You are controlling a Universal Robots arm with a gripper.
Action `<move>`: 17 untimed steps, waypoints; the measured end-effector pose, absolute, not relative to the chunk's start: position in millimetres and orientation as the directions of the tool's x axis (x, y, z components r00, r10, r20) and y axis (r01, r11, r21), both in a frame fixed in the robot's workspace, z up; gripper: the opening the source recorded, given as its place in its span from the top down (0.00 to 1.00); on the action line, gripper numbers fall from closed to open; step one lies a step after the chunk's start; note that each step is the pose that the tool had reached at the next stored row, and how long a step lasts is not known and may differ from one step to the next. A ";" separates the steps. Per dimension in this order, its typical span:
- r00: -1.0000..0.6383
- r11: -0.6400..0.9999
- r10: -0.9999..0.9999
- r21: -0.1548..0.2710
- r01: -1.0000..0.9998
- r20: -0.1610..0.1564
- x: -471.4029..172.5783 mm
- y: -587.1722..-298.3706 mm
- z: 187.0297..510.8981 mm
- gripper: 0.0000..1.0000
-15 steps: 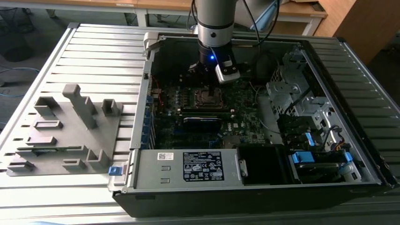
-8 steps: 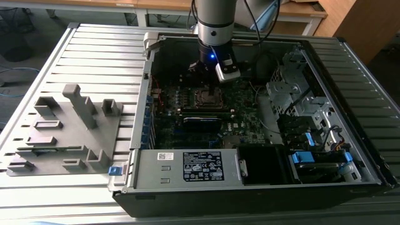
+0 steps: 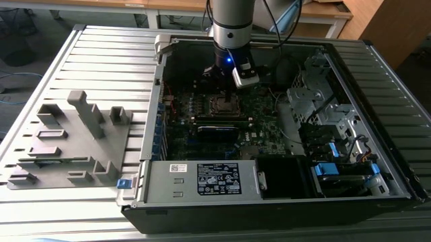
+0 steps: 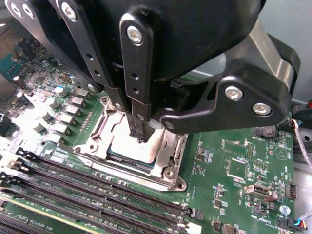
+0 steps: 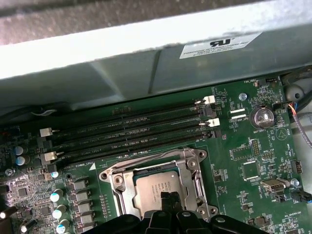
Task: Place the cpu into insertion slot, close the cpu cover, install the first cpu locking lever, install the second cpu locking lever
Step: 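Install the first cpu locking lever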
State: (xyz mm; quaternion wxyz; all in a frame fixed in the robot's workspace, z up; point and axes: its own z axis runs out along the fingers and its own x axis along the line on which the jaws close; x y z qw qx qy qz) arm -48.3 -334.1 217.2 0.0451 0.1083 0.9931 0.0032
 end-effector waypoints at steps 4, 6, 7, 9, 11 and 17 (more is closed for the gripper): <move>-0.973 0.977 0.215 0.016 0.215 -0.088 -48.3 -334.2 217.3 0.89; -0.973 0.977 0.215 0.016 0.215 -0.088 -48.3 -334.2 217.3 0.89; -0.973 0.977 0.215 0.016 0.215 -0.088 -48.3 -334.2 217.3 0.89; -0.973 0.977 0.215 0.016 0.215 -0.087 -48.3 -334.1 217.2 0.89; -0.974 0.977 0.215 0.013 0.215 -0.076 -48.2 -334.1 217.1 0.89; -0.975 0.977 0.215 0.010 0.215 -0.062 -48.3 -334.2 217.1 0.89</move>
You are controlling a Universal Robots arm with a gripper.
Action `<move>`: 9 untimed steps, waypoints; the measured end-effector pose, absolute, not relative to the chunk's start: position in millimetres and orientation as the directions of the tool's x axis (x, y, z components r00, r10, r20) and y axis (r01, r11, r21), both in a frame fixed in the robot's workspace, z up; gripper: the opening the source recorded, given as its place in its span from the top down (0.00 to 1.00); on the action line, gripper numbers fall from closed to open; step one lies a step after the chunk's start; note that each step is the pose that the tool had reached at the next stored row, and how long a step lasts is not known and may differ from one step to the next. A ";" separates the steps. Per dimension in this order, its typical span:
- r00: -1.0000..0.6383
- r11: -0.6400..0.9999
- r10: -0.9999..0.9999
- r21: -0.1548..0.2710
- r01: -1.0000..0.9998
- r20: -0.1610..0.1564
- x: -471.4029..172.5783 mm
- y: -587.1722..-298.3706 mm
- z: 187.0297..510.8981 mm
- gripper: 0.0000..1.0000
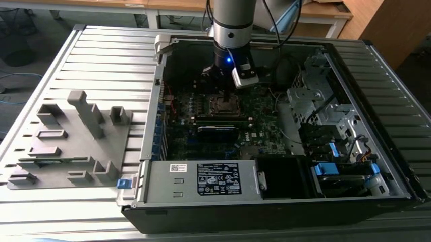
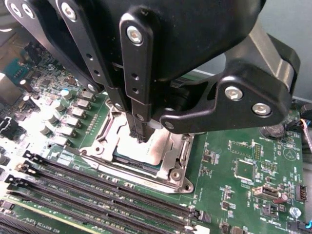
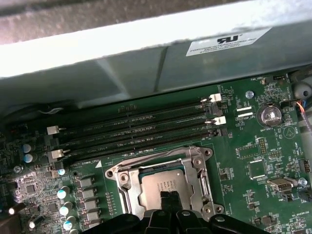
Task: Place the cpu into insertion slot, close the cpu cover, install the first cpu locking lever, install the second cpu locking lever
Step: 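Install the first cpu locking lever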
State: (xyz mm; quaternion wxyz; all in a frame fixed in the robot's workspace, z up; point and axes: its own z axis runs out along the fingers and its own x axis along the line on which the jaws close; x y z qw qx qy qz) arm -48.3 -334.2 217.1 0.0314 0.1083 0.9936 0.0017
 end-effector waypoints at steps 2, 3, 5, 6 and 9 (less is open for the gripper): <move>-0.976 0.978 0.207 0.010 0.207 -0.062 -48.2 -334.1 217.0 0.89; -0.978 0.980 0.198 0.010 0.198 -0.062 -48.2 -334.1 217.0 0.89; -0.980 0.982 0.188 0.010 0.188 -0.062 -48.2 -334.1 217.0 0.89; -0.980 0.982 0.187 0.010 0.187 -0.062 -48.2 -334.1 217.1 0.89; -0.980 0.982 0.187 0.010 0.187 -0.062 -48.3 -334.2 217.4 0.89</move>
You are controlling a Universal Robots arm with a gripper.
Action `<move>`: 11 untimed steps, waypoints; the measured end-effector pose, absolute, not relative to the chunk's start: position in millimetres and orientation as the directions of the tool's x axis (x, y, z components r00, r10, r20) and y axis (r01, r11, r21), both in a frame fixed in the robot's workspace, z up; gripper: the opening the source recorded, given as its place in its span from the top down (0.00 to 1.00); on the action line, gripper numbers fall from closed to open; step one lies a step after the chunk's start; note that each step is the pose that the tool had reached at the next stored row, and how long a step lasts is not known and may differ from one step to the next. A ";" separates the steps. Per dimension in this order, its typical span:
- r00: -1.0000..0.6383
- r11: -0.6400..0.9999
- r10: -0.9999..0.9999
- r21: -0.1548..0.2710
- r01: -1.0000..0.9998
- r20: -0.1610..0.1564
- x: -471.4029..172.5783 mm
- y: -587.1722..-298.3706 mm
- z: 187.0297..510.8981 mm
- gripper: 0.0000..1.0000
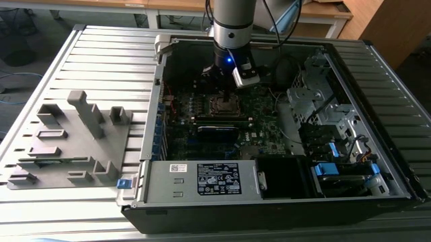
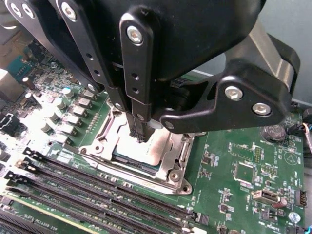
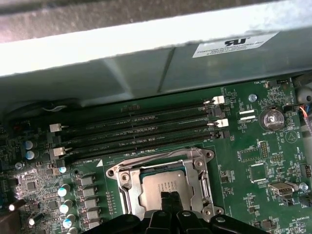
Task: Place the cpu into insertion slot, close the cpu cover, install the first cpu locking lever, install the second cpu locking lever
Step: 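Install the first cpu locking lever, then install the second cpu locking lever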
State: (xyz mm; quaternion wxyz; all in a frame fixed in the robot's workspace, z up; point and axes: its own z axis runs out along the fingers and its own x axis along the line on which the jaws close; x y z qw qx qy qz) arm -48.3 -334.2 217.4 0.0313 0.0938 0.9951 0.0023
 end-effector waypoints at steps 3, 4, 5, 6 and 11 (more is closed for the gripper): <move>-0.980 0.982 0.187 0.011 0.187 -0.062 -48.2 -334.1 219.3 0.89; -0.980 0.982 0.187 0.011 0.187 -0.062 -48.2 -334.1 219.3 0.89; -0.980 0.982 0.187 0.011 0.187 -0.062 -48.2 -334.1 219.6 0.89; -0.980 0.982 0.187 0.011 0.187 -0.062 -48.2 -334.1 219.8 0.89; -0.980 0.982 0.187 0.011 0.187 -0.062 -48.3 -334.2 220.7 0.89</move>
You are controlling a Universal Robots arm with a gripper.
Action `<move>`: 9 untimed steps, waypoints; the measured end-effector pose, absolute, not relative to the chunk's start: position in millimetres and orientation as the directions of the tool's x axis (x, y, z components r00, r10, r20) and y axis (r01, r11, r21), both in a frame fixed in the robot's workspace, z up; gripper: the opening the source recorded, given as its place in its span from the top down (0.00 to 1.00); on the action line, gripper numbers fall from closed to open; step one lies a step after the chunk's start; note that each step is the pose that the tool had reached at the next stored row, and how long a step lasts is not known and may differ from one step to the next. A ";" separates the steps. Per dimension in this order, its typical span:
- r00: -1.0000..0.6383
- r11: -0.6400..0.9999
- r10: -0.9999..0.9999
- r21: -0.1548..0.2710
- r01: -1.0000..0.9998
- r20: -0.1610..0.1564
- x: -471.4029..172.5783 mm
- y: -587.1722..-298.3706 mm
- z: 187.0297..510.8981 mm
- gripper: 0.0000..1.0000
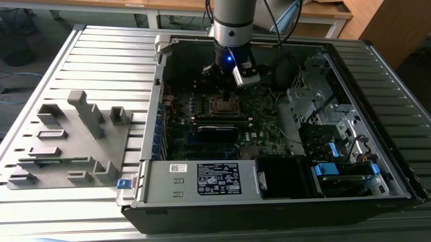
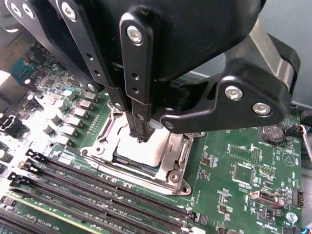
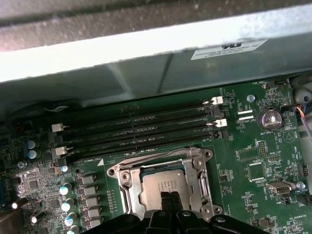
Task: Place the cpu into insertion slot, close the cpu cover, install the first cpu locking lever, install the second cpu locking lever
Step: 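Install the second cpu locking lever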
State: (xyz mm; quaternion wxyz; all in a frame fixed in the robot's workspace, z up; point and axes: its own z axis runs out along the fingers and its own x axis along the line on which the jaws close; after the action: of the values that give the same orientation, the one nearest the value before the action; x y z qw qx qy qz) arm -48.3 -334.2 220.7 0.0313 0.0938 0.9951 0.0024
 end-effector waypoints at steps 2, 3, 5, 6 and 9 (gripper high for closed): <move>-0.980 0.982 0.187 0.011 0.187 -0.062 -48.2 -334.1 220.8 0.89; -0.980 0.982 0.187 0.011 0.187 -0.062 -48.2 -334.1 220.8 0.89; -0.980 0.982 0.187 0.011 0.187 -0.062 -48.2 -334.1 221.9 0.89; -0.980 0.982 0.187 0.011 0.187 -0.062 -48.2 -334.1 221.9 0.89; -0.980 0.982 0.187 0.011 0.187 -0.062 -48.2 -334.1 222.0 0.89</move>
State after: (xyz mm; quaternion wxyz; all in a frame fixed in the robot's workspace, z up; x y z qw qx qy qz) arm -48.2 -334.1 222.0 0.0314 0.0938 0.9951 0.0026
